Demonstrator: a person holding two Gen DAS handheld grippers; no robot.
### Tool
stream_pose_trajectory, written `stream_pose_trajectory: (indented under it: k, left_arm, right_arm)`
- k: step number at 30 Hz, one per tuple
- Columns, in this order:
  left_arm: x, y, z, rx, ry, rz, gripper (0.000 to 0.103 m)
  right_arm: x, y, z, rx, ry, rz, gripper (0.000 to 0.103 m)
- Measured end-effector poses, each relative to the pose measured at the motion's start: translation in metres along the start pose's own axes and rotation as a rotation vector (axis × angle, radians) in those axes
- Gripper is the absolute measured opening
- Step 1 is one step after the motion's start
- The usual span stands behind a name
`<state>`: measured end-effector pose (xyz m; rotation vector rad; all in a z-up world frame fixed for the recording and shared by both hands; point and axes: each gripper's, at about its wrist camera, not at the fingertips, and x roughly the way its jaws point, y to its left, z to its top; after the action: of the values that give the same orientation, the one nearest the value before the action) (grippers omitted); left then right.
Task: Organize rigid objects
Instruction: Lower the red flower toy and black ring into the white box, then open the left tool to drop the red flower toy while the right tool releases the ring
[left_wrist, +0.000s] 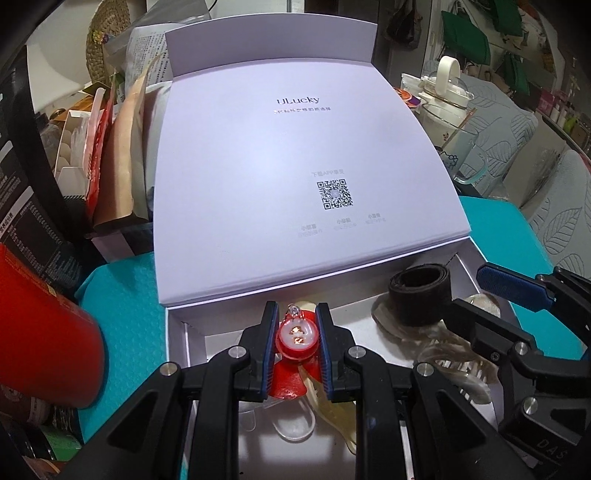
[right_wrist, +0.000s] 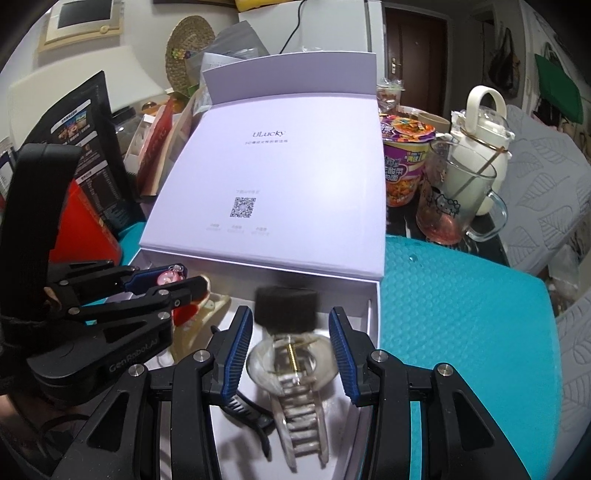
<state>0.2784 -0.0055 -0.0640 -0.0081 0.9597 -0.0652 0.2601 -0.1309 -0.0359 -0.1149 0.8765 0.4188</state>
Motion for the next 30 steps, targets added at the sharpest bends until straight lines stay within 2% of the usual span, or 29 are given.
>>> stream_pose_trajectory:
  k: [4, 8, 30]
  left_arm:
    - [0.002, 0.0, 0.004, -0.02, 0.021, -0.027, 0.02]
    - [0.001, 0.001, 0.004, -0.029, 0.028, -0.005, 0.021]
    - [-0.059, 0.005, 0.01, -0.041, -0.065, 0.017, 0.021]
  right_arm:
    - [-0.002, 0.003, 0.0, -0.015, -0.005, -0.007, 0.043]
    - [-0.001, 0.002, 0.0, -0.016, 0.003, -0.01, 0.045]
    - [-0.037, 0.004, 0.008, -0.02, -0.047, -0.032, 0.05]
